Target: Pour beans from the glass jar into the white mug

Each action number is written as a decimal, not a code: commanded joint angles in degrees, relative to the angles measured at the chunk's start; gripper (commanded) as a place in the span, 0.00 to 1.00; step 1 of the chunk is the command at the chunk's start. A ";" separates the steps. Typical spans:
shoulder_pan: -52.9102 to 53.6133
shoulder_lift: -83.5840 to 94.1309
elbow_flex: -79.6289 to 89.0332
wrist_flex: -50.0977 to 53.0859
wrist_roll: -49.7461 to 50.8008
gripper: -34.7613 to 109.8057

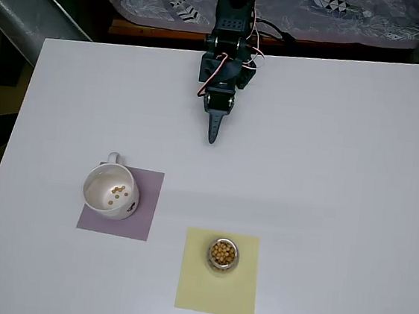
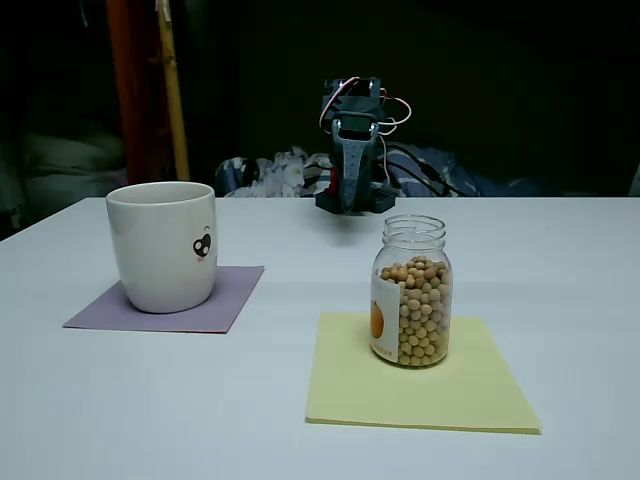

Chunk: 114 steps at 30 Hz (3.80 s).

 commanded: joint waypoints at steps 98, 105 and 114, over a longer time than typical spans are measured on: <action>0.53 -79.19 -28.30 -77.78 -75.32 0.65; -0.53 -108.19 -39.20 -98.70 -79.45 0.64; -2.81 -129.64 -55.11 -105.82 -80.86 0.64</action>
